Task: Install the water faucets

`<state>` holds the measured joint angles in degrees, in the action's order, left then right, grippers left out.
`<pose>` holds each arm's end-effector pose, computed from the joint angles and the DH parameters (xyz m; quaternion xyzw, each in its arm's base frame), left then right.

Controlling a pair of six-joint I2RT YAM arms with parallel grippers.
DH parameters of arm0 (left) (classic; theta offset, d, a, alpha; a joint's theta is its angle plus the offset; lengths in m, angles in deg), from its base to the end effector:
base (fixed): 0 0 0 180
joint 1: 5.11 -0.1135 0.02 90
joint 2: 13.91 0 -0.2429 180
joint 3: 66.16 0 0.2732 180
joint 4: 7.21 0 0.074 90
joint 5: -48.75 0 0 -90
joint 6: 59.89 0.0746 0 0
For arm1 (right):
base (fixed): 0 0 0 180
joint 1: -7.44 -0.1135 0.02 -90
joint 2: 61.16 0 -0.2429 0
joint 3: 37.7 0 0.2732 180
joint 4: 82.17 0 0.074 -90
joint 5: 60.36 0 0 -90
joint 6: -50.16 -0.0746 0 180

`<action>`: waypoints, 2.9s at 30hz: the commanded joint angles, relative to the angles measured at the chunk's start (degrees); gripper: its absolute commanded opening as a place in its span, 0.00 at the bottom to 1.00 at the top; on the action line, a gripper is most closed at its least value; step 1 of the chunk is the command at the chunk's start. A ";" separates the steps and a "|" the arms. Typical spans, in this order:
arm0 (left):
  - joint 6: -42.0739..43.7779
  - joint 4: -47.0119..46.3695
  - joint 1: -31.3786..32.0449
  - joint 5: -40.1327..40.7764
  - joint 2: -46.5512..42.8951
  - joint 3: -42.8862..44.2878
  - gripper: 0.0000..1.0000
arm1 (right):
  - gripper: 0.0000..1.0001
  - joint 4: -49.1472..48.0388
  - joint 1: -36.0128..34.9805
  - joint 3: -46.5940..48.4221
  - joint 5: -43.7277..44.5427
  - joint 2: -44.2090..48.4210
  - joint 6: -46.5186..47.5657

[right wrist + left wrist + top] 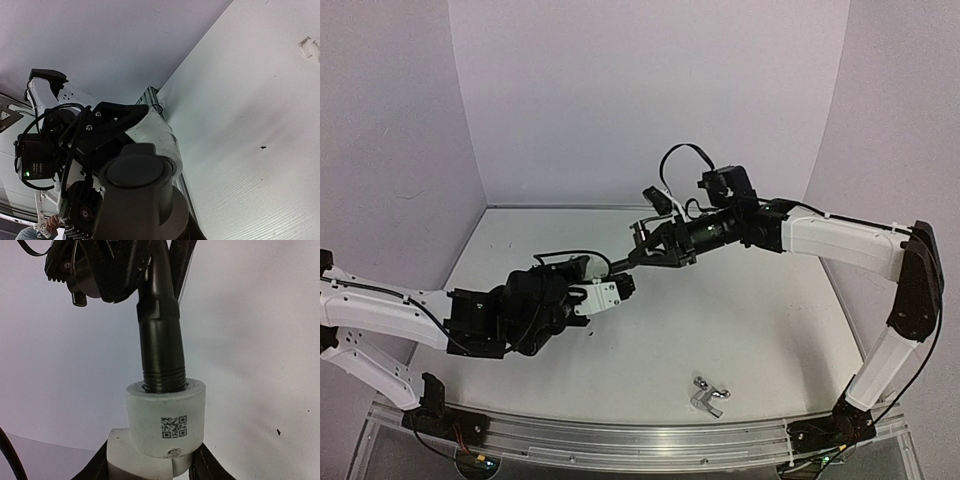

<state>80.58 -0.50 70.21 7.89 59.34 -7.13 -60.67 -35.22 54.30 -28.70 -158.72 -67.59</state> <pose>0.1381 -0.3045 0.2351 0.5595 0.5512 0.2236 0.5772 0.2692 0.3345 0.2763 -0.3489 0.7054 0.6025 0.1328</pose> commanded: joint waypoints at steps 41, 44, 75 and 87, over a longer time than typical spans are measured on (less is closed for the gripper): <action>-50.61 19.38 -11.88 -36.01 -17.47 7.87 0.96 | 0.00 -5.70 7.41 2.74 -5.12 6.35 14.72; -58.26 21.10 -13.40 -39.20 -17.85 8.86 1.00 | 0.00 -3.38 7.80 3.88 -6.23 7.59 19.16; -108.81 -19.26 -32.35 -105.79 1.55 6.64 1.00 | 0.00 31.07 6.94 14.00 -8.04 11.95 67.30; -112.76 -27.80 -32.25 -110.42 5.39 6.47 0.86 | 0.00 30.48 5.81 15.87 -9.04 10.50 66.21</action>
<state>-30.89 -24.04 37.96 -99.85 63.85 -1.64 -27.94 -28.80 66.16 -34.33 -149.10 -1.06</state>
